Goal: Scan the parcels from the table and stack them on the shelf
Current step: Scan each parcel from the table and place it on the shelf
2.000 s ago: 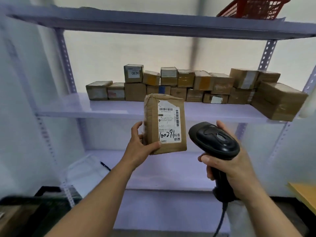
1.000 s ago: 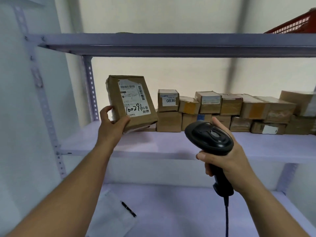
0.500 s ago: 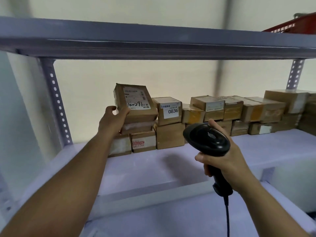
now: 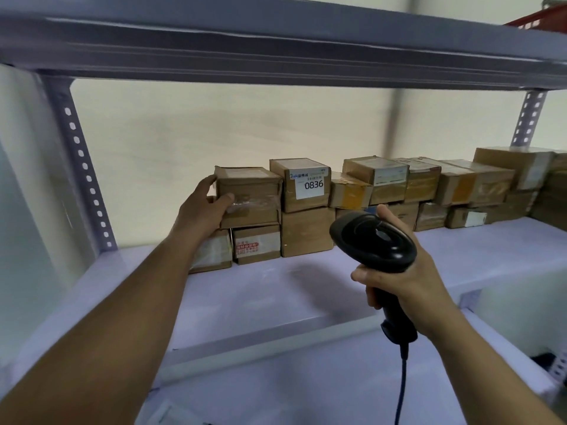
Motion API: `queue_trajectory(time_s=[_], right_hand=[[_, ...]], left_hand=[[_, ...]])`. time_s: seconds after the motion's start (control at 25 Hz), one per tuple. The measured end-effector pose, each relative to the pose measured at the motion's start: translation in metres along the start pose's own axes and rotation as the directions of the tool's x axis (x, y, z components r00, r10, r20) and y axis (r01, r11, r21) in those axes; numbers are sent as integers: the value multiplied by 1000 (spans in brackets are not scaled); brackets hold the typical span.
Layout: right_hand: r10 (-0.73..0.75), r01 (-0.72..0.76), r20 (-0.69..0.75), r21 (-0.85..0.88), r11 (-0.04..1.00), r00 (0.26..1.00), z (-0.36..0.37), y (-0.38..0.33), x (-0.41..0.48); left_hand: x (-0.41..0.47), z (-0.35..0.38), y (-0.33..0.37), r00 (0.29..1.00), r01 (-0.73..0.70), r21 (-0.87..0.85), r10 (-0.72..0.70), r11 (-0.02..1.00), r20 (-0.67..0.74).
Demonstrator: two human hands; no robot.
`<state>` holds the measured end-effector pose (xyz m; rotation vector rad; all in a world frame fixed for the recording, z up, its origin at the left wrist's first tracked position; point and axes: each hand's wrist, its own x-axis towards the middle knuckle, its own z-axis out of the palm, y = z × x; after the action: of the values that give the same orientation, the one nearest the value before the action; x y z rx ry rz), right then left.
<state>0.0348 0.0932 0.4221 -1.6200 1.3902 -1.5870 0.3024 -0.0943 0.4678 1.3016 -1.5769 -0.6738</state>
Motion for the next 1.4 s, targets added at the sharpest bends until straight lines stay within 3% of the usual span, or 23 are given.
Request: queue_trajectory(time_s=[0.12,0.2,0.28,0.48,0.68,0.96,1.16,1.4], right_hand=[[0,0,5,16,1000,1000,-6,0,-4],[7,-7,12,24,1000,1000,-13,-1,-9],[10,-11,21,44,999,1000,-23,-1,-18],[30,-32,34,45,998,999,-54,8,-52],[116,-117,13,23,993,993,-128,24,-103],[200,-195,-142,47,980,969,-254,40,-182],[207,-205,-238,36,978,949,-343,43,-237],[181,-218,-427,-38,975,886,-432,55,-294]], left_hand=[[-15,5,3,996,2,128,10,992,-93],[-40,14,9,960,-82,223,137,971,-246],[-71,30,17,905,-208,279,292,938,-308],[-144,102,23,879,-423,312,469,851,-89],[-211,195,47,915,-394,276,403,876,29],[-299,320,108,892,-440,160,408,884,196],[-358,402,151,846,-487,76,448,870,290],[-419,489,199,742,-562,-52,530,826,410]])
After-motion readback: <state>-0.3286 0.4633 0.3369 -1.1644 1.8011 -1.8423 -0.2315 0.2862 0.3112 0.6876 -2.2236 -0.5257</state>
